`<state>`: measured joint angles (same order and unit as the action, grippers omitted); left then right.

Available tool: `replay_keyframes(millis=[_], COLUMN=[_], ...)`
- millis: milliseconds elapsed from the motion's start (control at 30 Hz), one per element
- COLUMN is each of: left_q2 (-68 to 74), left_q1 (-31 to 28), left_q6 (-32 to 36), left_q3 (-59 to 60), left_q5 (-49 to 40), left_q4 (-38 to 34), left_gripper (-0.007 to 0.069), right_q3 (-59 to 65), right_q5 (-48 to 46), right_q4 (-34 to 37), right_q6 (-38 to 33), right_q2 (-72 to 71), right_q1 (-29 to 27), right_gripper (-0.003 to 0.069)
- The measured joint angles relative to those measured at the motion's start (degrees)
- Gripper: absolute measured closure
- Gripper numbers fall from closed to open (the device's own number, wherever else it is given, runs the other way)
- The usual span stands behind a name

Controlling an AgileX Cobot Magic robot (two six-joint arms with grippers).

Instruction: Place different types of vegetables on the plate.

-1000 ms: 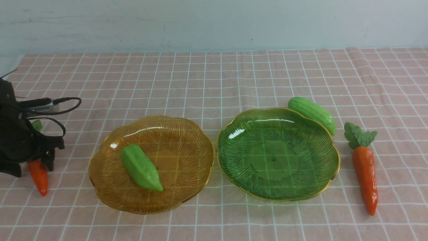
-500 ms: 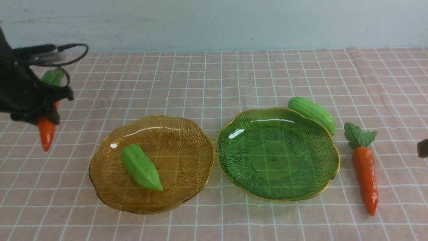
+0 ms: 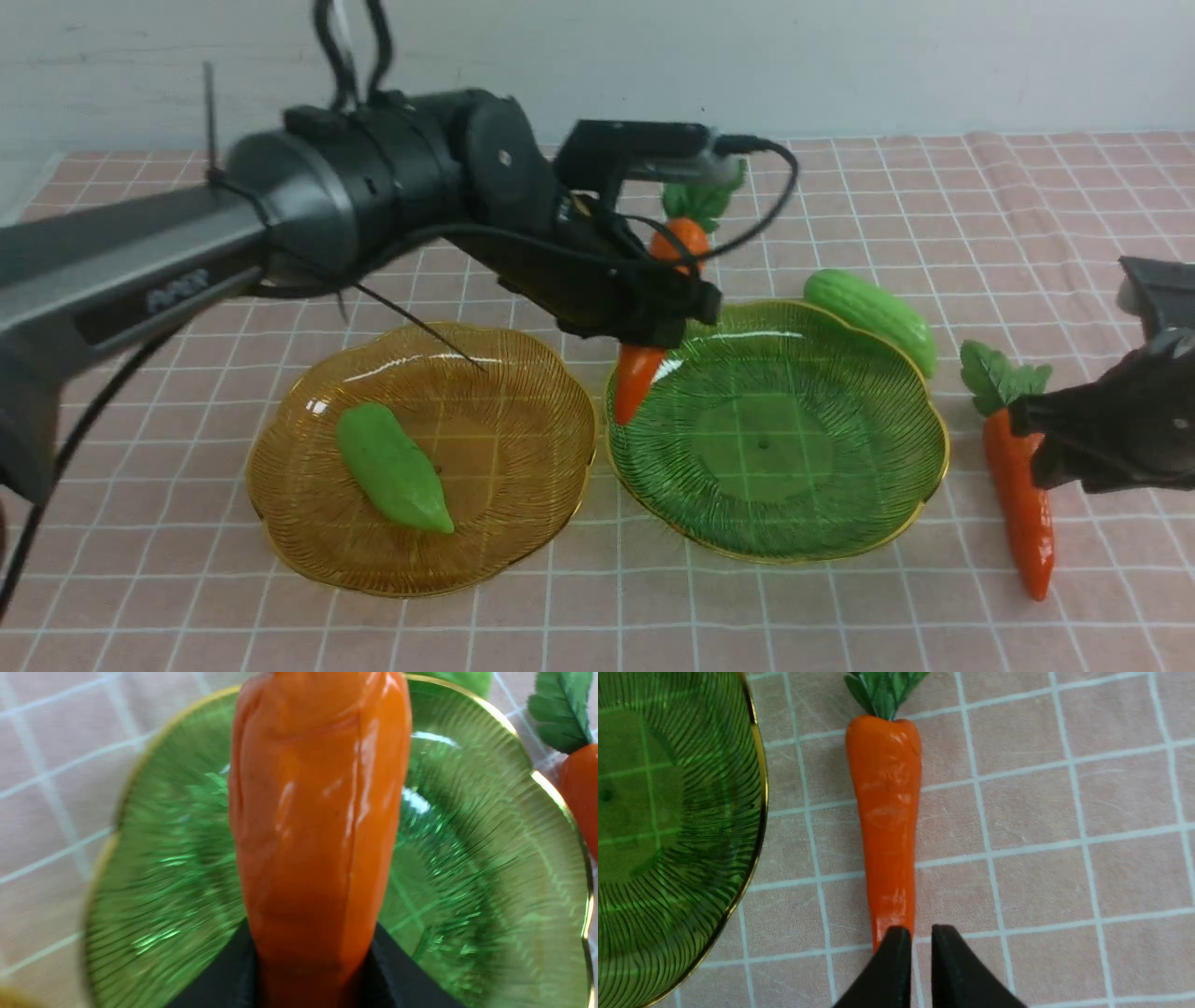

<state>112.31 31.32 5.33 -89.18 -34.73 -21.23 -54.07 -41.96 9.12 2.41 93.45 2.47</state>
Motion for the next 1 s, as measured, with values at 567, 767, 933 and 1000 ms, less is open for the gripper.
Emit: replay_keyframes(millis=[567, 767, 933, 1000], left_q2=[5.7, -1.3, -6.9, -9.0], left_q1=[1.1, -3.9, -7.5, -9.2], left_q6=[-0.4, 0.6, 0.7, 0.2], left_q3=[-5.9, -9.0, -9.1, -9.1], left_q5=[-5.9, -14.7, -19.0, -23.2], left_q4=[-4.0, -2.0, 4.5, 7.3], left_gripper=[0.0274, 0.0583, 0.0628, 0.0628], right_q3=[-5.8, -13.4, -18.2, -19.7], right_q5=[-3.2, -4.8, -6.1, -7.8], right_q4=[-0.7, 8.2, 13.3, 13.4], right_q6=[-2.4, -6.7, -12.4, -12.8], right_q2=[5.6, -0.7, 6.9, 10.3], right_q1=[-0.1, 5.0, 10.7, 11.6], right_gripper=[0.0426, 0.0426, 0.0425, 0.0396])
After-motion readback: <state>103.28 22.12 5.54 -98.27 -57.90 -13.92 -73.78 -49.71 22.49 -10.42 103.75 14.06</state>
